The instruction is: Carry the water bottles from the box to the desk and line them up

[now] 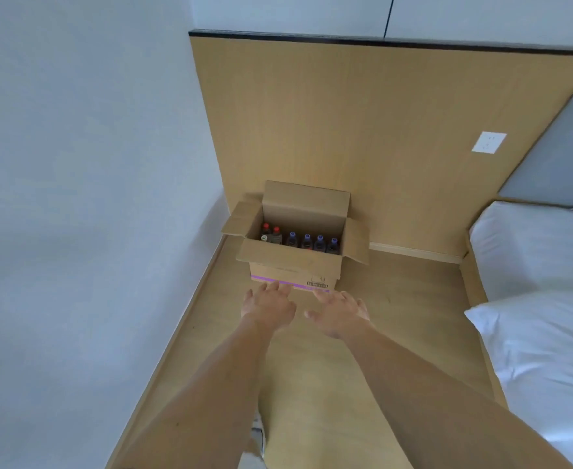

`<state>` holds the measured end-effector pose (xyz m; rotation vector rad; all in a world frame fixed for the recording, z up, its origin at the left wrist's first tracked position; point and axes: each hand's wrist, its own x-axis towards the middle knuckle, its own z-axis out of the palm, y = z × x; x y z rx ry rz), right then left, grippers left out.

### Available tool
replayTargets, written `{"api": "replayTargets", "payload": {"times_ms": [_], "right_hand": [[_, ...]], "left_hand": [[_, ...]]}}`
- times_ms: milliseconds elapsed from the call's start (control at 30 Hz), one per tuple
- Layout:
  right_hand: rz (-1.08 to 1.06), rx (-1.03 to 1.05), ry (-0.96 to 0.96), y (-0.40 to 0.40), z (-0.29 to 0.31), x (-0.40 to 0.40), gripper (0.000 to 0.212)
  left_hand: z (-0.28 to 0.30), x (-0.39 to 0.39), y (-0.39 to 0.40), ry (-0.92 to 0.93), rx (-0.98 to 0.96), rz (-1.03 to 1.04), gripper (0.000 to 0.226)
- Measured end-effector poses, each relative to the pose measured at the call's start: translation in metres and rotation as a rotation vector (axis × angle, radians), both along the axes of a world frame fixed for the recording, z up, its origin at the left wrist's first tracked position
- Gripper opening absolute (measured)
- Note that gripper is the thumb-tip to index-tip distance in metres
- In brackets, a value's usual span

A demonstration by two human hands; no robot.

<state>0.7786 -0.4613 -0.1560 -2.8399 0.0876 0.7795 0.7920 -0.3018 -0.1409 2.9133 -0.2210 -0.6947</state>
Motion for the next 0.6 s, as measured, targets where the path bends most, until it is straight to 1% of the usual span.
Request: {"api": "replayTargets", "payload": {"times_ms": [167,300,400,600], "right_hand": [[-0.089,-0.023,-0.006,-0.005,-0.004,0.083,0.068],[-0.140,-0.053,0.012,0.002,0.007,0.152,0.065],[-0.187,-0.054,-0.016,0.011,0.014,0.197,0.060],[-0.239,-0.047,0.007,0.021,0.004,0.261,0.068]], "left_hand": [[-0.012,0.096,-0.001,-0.010,-0.046,-0.065,0.052],[-0.011,0.175,0.006,-0.002,-0.054,-0.123,0.051],[-0.010,0.230,0.015,-0.010,-0.065,-0.153,0.053],[-0.024,0.306,0.022,0.039,-0.095,-0.181,0.056]]}}
